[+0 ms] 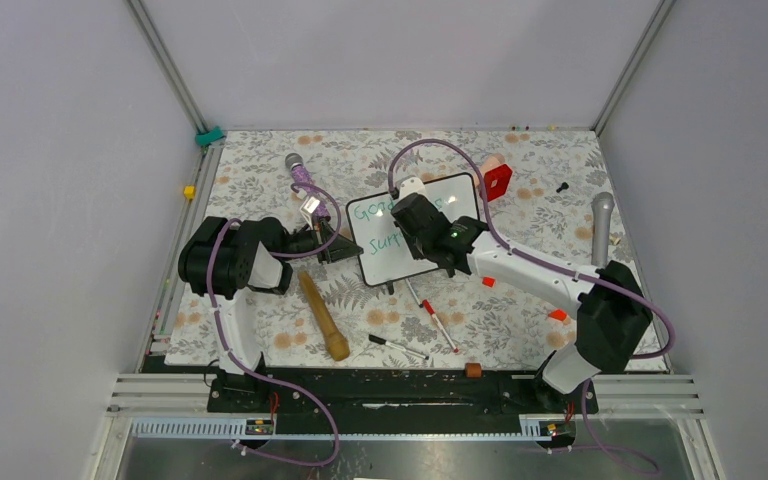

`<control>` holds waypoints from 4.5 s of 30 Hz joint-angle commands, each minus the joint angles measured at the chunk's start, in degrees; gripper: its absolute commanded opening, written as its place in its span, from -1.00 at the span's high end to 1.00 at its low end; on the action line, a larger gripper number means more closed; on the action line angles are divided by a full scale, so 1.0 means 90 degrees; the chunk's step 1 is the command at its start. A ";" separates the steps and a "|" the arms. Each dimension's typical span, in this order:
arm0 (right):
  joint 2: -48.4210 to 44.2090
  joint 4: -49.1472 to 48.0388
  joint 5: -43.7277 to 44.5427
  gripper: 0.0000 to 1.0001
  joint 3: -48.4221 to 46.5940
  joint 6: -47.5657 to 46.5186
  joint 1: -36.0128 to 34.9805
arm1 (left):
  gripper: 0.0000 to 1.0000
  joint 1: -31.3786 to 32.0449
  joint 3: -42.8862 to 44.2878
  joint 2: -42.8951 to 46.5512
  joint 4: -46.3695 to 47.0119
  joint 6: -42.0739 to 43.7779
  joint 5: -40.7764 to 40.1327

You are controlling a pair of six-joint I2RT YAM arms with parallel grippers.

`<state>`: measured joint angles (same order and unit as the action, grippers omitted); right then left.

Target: Write a sentence on the whiteboard

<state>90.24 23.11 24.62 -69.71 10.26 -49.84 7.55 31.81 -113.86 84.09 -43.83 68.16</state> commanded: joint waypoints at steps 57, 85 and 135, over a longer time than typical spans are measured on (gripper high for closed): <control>-0.0941 -0.0454 -0.0179 1.00 0.0491 -0.0019 0.0177 | 0.95 0.0024 0.0069 -0.0169 0.0057 0.0271 0.0039; -0.0698 -0.0397 -0.0073 1.00 0.0328 -0.0092 0.0354 | 0.95 0.0030 0.0072 -0.0174 0.0061 0.0247 0.0033; -0.0436 -0.0107 -0.0609 1.00 0.0568 0.0294 0.0357 | 0.95 0.0026 0.0063 -0.0174 0.0061 0.0251 0.0027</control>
<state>87.35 21.67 19.94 -65.54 11.90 -47.03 7.55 31.81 -113.89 84.12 -44.01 68.16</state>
